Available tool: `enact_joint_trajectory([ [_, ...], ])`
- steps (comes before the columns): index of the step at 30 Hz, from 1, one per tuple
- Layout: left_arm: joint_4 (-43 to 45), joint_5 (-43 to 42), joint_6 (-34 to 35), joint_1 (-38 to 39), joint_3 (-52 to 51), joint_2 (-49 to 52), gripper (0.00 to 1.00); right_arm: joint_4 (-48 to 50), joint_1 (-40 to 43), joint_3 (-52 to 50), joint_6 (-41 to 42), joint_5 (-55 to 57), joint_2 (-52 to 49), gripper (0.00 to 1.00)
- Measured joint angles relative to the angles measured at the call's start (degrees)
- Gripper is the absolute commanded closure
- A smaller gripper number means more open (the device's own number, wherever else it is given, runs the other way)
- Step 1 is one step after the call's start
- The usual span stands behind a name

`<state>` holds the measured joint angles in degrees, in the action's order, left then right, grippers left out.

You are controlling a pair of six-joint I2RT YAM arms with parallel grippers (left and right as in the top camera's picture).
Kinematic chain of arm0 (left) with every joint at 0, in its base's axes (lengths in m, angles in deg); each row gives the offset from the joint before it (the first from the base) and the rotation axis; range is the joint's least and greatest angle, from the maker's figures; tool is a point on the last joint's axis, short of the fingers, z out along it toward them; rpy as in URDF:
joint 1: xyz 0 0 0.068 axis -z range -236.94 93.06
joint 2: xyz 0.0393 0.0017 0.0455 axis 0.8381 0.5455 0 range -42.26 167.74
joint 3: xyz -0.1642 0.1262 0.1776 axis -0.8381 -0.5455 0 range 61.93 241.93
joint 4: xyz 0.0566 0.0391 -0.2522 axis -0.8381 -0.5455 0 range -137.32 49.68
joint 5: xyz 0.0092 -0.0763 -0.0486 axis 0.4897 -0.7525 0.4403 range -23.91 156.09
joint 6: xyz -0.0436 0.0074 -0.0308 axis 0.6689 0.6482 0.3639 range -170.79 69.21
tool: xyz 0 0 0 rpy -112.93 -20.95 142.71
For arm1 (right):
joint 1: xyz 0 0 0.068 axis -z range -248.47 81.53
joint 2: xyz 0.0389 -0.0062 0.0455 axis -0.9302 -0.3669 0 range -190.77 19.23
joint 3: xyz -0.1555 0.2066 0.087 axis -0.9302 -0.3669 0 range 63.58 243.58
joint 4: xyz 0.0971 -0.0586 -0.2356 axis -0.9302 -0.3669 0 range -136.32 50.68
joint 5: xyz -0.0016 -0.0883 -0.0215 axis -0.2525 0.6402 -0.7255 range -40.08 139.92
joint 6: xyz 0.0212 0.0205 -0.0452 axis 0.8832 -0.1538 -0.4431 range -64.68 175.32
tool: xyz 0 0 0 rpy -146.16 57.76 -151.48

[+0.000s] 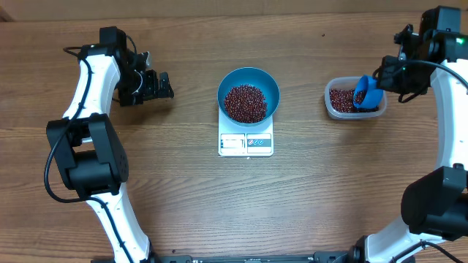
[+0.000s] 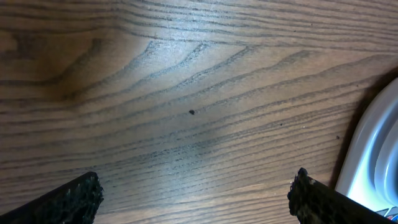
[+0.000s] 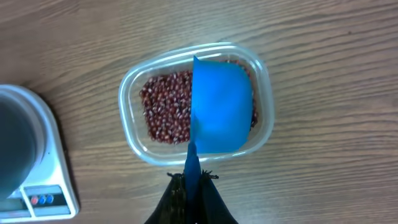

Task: Scoop item into bowl and weigh 150g on scale
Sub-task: 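Drag the scoop through the beans in the tub to refill, then lift the filled blue scoop up out of the tub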

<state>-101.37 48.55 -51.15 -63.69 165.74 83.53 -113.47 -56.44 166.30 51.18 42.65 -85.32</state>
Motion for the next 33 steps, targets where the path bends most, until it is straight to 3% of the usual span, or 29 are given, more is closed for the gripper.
enact_joint_trajectory([
  [11,0.0,0.0,0.0,0.0,0.0,0.0,0.00,-0.6,0.3,0.0,-6.5,-2.4,0.0,0.96],
  [23,0.0,0.0,0.0,0.0,0.0,0.0,0.00,5.6,-5.0,-7.4,-14.6,4.6,0.2,0.96],
  [27,0.0,0.0,0.0,0.0,0.0,0.0,0.01,5.9,-7.7,-8.7,-12.0,1.7,0.2,0.96],
  [33,0.0,0.0,0.0,0.0,0.0,0.0,0.01,6.3,-3.7,-8.5,-6.3,-2.3,0.2,0.96],
])
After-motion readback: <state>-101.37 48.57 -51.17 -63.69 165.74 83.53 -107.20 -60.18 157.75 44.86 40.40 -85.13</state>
